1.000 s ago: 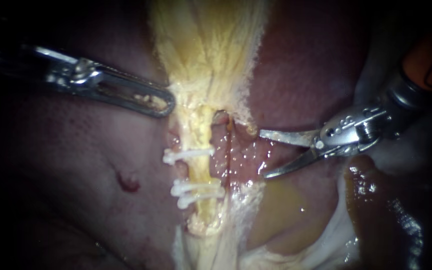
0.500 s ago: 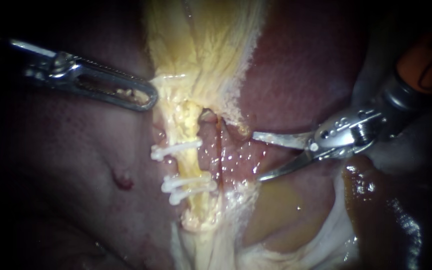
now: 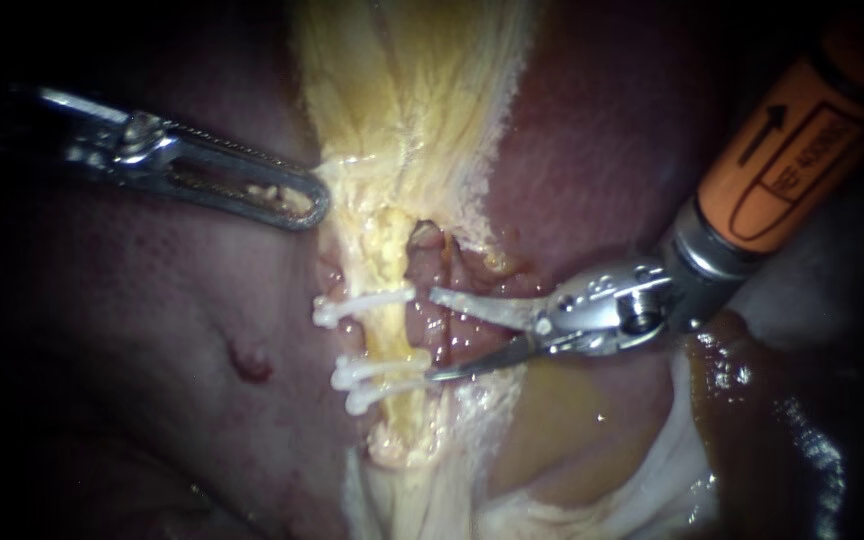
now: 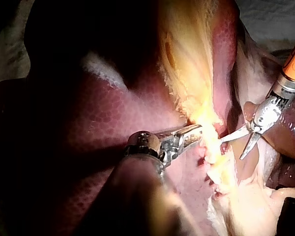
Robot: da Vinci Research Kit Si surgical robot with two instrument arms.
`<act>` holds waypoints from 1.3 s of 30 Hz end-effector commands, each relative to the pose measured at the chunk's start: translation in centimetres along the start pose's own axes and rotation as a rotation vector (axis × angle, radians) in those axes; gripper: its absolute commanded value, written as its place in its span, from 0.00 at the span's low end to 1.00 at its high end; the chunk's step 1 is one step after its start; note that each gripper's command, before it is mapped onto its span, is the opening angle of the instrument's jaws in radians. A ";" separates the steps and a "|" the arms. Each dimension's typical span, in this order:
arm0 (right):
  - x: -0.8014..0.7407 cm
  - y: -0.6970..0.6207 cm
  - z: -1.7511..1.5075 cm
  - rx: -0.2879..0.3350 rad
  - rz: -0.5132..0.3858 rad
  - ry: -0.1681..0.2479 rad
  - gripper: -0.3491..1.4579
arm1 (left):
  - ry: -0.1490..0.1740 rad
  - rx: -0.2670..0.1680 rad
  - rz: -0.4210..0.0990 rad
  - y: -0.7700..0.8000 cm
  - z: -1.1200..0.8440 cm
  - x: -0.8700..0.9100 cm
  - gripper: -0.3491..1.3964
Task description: Go to the cutting position left tube
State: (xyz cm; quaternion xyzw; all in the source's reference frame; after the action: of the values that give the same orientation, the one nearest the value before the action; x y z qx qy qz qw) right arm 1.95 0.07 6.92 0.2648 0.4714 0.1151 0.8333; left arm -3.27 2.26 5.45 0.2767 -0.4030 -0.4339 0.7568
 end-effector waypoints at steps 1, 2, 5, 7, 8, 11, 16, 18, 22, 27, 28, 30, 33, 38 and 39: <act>-0.03 0.01 0.03 0.008 0.002 0.000 1.00 | 0.000 0.001 0.000 -0.01 -0.01 0.00 0.00; -0.07 0.03 0.07 0.017 0.009 -0.001 1.00 | 0.000 0.001 0.000 -0.01 -0.01 0.00 0.00; -0.17 0.09 0.15 0.031 0.022 -0.009 1.00 | 0.000 0.001 0.000 -0.01 -0.01 0.00 0.00; -0.22 0.15 0.19 0.044 0.029 -0.011 1.00 | 0.000 0.001 0.000 -0.01 -0.01 0.00 0.00; -0.23 0.17 0.20 0.049 0.036 -0.012 1.00 | 0.000 0.001 0.000 -0.01 -0.01 0.00 0.00; -0.26 0.26 0.21 0.064 0.044 -0.015 1.00 | 0.000 0.001 0.000 -0.01 -0.01 0.00 0.00; -0.29 0.33 0.23 0.078 0.047 -0.020 1.00 | 0.000 0.001 -0.001 -0.02 -0.01 0.00 0.00; -0.29 0.32 0.24 0.083 0.043 -0.020 1.00 | 0.000 0.001 -0.001 -0.02 -0.01 0.00 0.00; -0.25 0.30 0.26 0.102 0.049 -0.005 1.00 | 0.000 0.001 -0.001 -0.02 0.00 0.00 0.00; -0.17 0.27 0.33 0.137 0.061 0.024 1.00 | 0.000 0.000 -0.001 -0.02 0.00 0.00 0.00; -0.15 0.26 0.35 0.143 0.064 0.029 1.00 | 0.001 0.003 -0.001 -0.02 0.00 0.00 0.00; -0.11 0.24 0.39 0.157 0.069 0.041 1.00 | 0.001 0.003 -0.001 -0.02 0.00 0.00 0.00; -0.05 0.20 0.44 0.180 0.076 0.060 1.00 | 0.001 0.003 -0.001 -0.02 0.00 0.00 0.00; 0.06 0.12 0.52 0.223 0.087 0.089 1.00 | 0.001 0.002 -0.001 -0.02 0.02 -0.01 0.00; 0.08 0.11 0.54 0.231 0.089 0.093 1.00 | 0.001 0.002 -0.001 -0.02 0.02 -0.01 0.00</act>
State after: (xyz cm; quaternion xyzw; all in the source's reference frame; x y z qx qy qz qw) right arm 2.47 0.01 7.13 0.3759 0.5096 0.1082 0.7663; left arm -3.30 2.25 5.44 0.2779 -0.4031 -0.4337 0.7564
